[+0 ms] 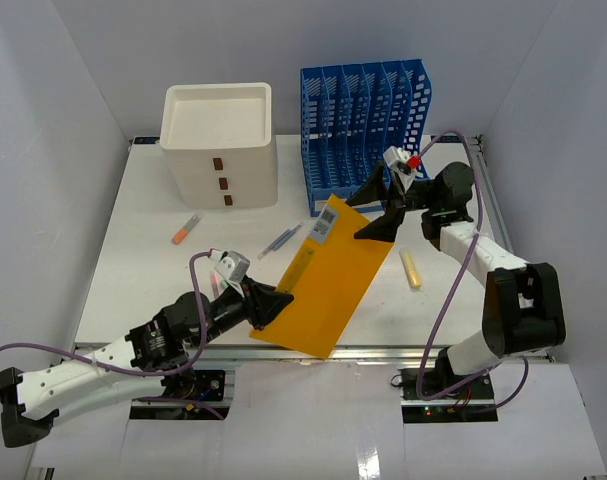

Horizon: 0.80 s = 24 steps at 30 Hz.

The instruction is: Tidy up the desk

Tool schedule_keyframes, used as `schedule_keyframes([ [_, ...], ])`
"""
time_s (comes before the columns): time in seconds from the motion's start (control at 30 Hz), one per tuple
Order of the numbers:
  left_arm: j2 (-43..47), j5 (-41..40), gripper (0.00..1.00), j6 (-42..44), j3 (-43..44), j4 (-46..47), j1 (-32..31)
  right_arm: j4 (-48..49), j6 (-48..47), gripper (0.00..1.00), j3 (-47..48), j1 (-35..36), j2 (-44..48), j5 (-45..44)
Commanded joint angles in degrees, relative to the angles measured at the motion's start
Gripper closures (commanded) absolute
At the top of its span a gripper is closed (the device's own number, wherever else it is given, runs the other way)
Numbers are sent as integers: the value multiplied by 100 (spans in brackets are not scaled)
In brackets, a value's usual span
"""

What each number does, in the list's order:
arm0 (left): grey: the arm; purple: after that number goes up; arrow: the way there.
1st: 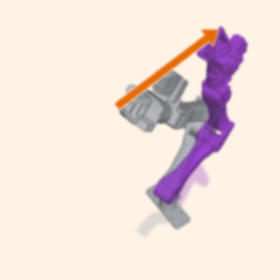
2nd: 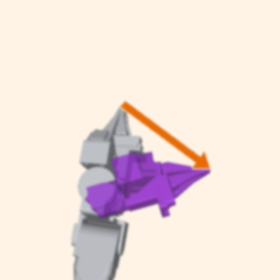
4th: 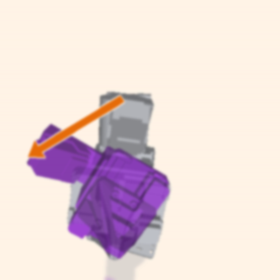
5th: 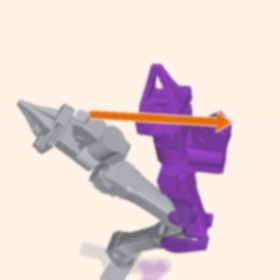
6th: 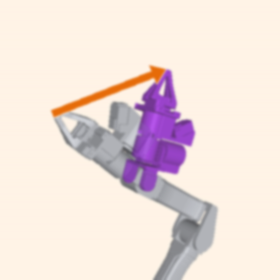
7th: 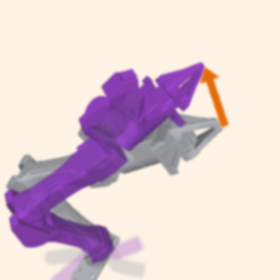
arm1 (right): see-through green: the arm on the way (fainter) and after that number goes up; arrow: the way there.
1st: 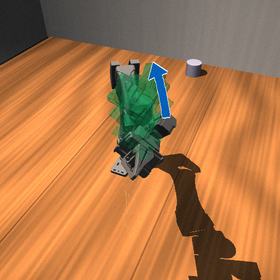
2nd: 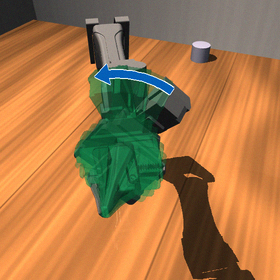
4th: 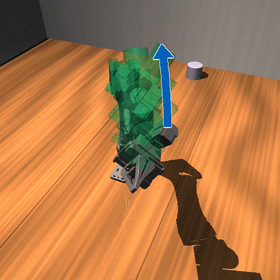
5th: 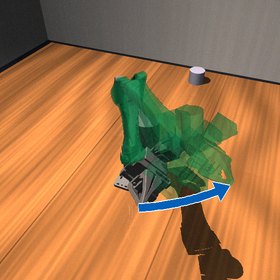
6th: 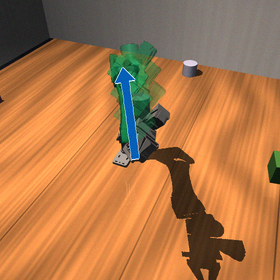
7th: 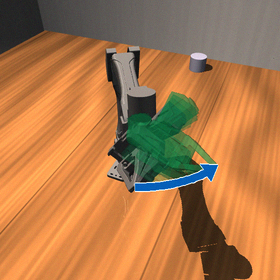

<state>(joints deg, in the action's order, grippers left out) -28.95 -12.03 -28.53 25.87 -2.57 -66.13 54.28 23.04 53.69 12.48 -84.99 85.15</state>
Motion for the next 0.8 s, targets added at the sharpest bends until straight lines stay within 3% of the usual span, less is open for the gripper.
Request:
schedule_keyframes([
  [0.0, 83, 182, 100, 109, 226, 124, -5, 5265, 4437, 5, 213, 324, -742, 1018],
  [0.1, 33, 193, 100, 141, 227, 160, -12, 5374, 4443, 20, 124, 385, -803, 1030],
  [0.3, 3, 190, 100, 234, 255, 143, -5, 5374, 4627, 33, 175, 497, -625, 1038],
  [0.4, 12, 166, 100, 278, 318, 127, -5, 5374, 4598, 44, 18, 613, -379, 1036],
  [0.43, 14, 164, 100, 280, 333, 140, -5, 5374, 4606, 51, -12, 659, -311, 1030],
  [0.53, -20, 166, 100, 287, 356, 200, -5, 5366, 4710, 85, -66, 767, -156, 1030],
  [0.77, -205, 335, 100, 219, 449, 439, -5, 5365, 4690, 92, -200, 879, 298, 1030],
])
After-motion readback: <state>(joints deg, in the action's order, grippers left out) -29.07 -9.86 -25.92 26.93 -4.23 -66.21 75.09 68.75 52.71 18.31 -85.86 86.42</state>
